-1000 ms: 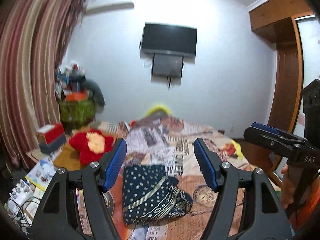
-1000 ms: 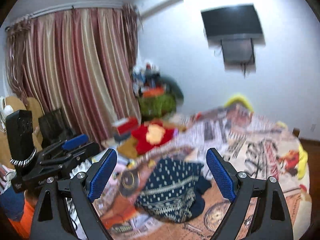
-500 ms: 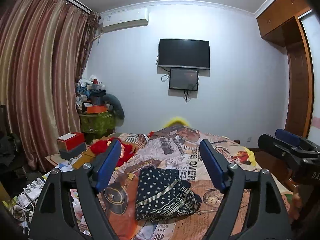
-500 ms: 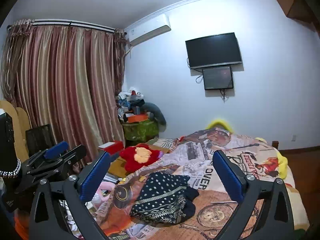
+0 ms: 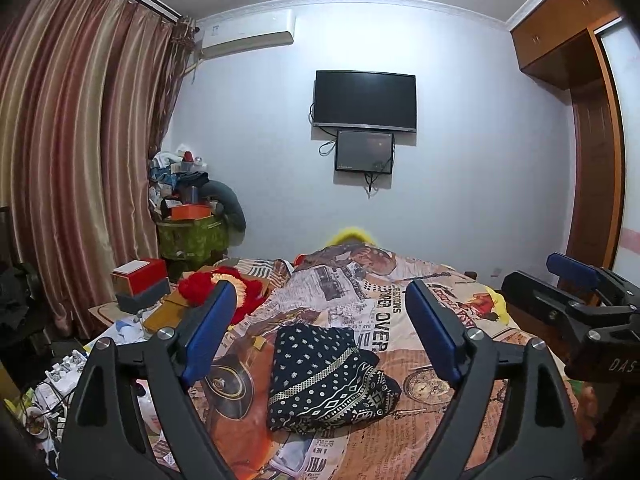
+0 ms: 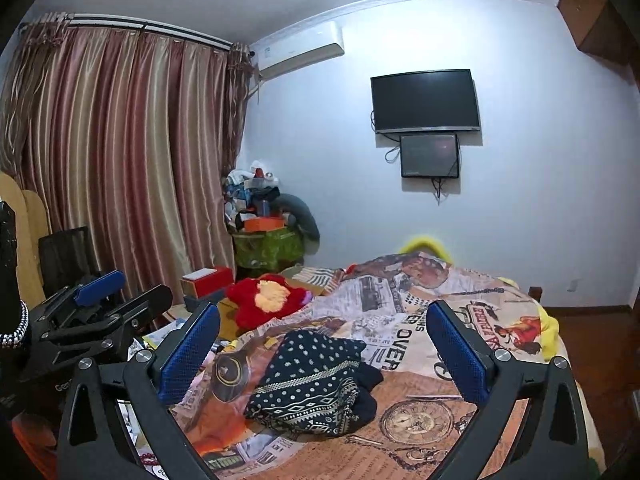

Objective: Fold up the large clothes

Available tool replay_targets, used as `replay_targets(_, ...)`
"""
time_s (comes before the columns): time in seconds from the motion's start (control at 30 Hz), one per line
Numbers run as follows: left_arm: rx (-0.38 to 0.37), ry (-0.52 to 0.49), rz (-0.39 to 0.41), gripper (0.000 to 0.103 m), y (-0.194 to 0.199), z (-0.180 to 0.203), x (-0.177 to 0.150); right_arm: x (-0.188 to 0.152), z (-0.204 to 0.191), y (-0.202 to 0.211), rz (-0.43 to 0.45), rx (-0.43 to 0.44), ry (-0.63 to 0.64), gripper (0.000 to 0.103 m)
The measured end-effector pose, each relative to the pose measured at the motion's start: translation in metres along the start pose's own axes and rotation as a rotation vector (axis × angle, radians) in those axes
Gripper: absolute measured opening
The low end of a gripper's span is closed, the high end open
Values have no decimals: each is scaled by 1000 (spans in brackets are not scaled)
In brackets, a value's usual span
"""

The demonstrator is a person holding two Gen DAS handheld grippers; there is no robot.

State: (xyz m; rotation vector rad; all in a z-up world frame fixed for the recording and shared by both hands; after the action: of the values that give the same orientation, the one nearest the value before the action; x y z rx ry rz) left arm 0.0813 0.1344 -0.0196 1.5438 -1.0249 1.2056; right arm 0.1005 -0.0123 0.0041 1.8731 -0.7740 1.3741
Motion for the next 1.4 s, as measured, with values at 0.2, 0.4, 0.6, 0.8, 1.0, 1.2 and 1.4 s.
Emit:
replay_targets(0.2,-5,4,-4,92,-2,-3,-5,-1,-1,-1,-7,-6,3,103)
replay_targets(0.4,-5,11,-14,95,-5,-5,-10,-1,-1,-2,-8,-8,4,103)
replay_targets(0.6,-7,11,-16,96,-5,-6,-10,-1,0,-2,-9,-7,4,103)
replay_targets(0.8,-5,12,-15,96,-5,-5,-9,-1,1,-2,-11,-11,-1,103)
replay_targets(1.0,-6,12,-15,96,-5,-5,-9,-2,2,-2,-11,-13,-4,103)
replay_targets(1.2,-17,8,-11,97,-7,-3,-8,-2,3,-2,-11,-15,-6,103)
replay_targets(1.4,-27,8,-10,97,-8,-1,-7,-3,4,-2,-12,-15,-6,103)
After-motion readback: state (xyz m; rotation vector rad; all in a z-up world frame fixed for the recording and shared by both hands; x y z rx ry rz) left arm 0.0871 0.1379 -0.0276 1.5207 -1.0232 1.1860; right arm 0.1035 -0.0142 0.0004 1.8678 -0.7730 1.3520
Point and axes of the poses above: each gripper's, at about its wrist camera, not at the fingertips, and y roughly against the way its jaws point, z to its right, x to its top, the point moved 4 cm from there along -y, roughly the way its jaws point, and after that the axes turned 11 degrees about -y, right-handed, at the moved point
